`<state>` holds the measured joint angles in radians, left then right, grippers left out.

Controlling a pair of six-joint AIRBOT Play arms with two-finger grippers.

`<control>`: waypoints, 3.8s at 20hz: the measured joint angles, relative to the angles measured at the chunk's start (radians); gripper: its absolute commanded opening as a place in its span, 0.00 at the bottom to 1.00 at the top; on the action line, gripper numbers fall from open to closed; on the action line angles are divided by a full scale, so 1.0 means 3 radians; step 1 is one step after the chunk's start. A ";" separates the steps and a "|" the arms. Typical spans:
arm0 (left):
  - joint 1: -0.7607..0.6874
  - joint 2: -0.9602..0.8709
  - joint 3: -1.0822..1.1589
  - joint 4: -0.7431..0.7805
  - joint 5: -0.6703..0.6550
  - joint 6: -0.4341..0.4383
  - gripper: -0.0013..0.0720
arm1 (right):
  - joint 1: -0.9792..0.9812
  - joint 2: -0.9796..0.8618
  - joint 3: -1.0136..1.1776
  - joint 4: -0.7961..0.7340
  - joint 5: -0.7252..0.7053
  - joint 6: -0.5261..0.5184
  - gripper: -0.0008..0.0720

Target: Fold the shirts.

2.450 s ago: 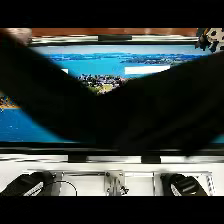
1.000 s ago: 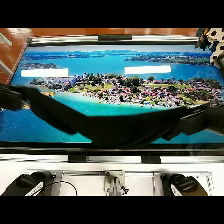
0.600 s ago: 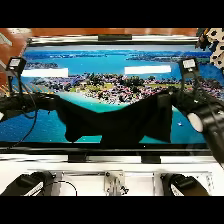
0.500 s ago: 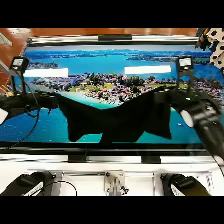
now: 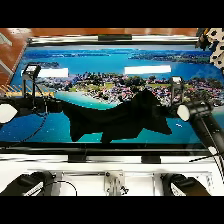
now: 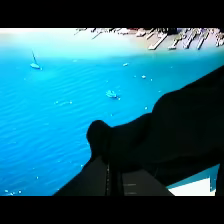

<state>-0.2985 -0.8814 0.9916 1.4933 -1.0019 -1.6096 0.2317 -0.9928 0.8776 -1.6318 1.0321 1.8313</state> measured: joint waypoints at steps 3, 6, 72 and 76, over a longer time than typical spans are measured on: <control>0.0001 -0.0003 -0.0001 0.0005 -0.0051 0.0000 0.07 | -0.0399 0.0058 -0.0256 0.1015 0.0251 -0.0454 0.77; 0.0000 -0.0001 -0.0001 0.0006 -0.0084 -0.0001 0.07 | -0.0697 0.0010 -0.0685 0.1895 0.0267 -0.0776 0.94; 0.0370 -0.1535 0.0764 0.0065 0.0216 -0.1073 0.89 | -0.0249 -0.1804 0.2121 -0.0088 -0.0631 0.0300 0.72; 0.0437 -0.1532 0.0914 -0.0117 -0.0596 -0.0496 0.83 | -0.0444 -0.1531 0.2122 -0.0015 -0.0093 -0.0094 0.72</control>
<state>-0.1673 -1.3411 1.2659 1.4582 -1.1809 -1.7584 0.0986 -1.4521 1.5143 -1.6363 1.0042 1.8030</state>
